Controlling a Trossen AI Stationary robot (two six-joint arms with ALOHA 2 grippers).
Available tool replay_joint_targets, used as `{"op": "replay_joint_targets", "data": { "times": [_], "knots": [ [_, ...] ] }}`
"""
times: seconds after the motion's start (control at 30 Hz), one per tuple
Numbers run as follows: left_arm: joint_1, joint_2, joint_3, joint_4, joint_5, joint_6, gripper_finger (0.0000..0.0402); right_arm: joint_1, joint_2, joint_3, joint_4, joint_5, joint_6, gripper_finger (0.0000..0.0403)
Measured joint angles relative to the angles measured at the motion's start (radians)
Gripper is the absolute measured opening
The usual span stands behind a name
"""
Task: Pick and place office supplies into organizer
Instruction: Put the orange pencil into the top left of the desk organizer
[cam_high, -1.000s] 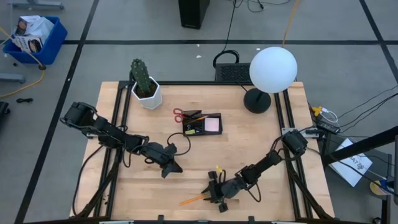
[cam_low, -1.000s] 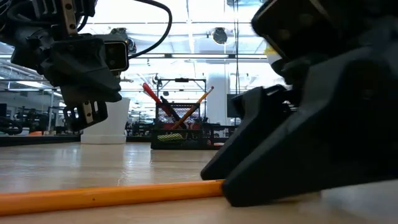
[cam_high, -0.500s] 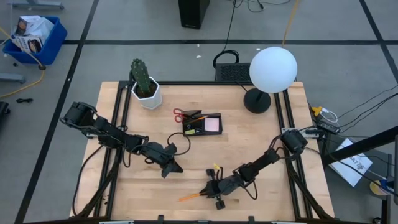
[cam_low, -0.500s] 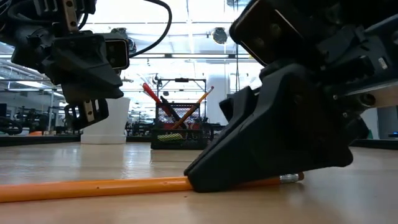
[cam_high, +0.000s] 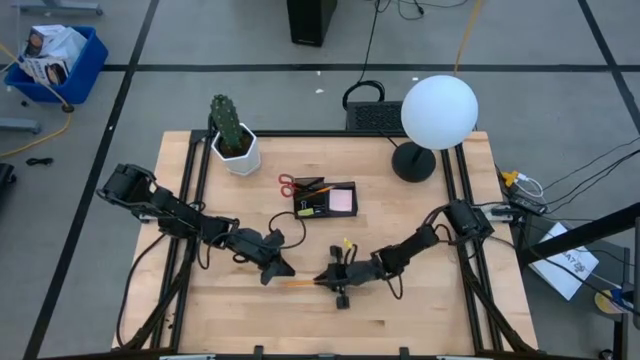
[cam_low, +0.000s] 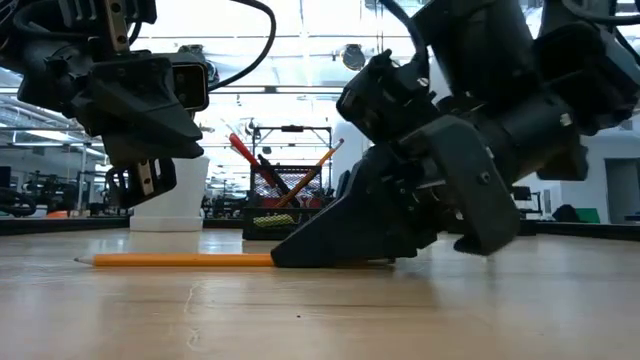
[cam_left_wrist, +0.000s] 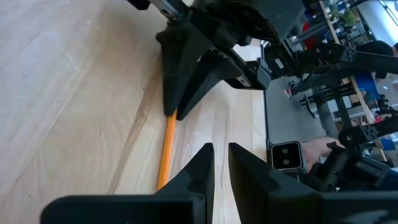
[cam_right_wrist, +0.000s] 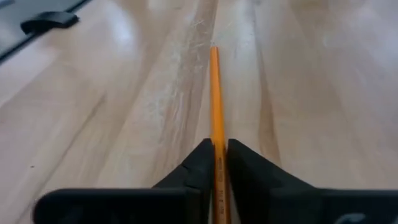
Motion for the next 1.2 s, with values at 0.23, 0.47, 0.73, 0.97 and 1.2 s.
{"op": "replay_joint_targets", "data": {
  "times": [0.23, 0.47, 0.73, 0.97, 1.2],
  "knots": [
    [0.000, 0.000, 0.000, 0.001, 0.000, 0.001, 0.0056, -0.002, -0.001, 0.000, 0.000, -0.030, 0.035, 0.0106],
    [0.000, 0.000, 0.000, 0.002, 0.000, 0.002, 0.0055, 0.037, 0.001, -0.044, 0.071, 0.041, 0.050, 0.0125],
    [0.000, 0.000, 0.000, 0.007, -0.001, 0.002, 0.0043, 0.055, 0.002, -0.092, 0.138, 0.076, 0.048, 0.0103],
    [0.000, 0.000, 0.000, 0.051, -0.001, 0.002, 0.0042, 0.053, 0.004, -0.094, 0.125, 0.072, 0.051, 0.0063],
    [0.000, 0.000, 0.000, 0.051, -0.001, 0.003, 0.0040, 0.057, 0.088, -0.093, 0.259, 0.071, 0.092, 0.0014]
  ]
}}
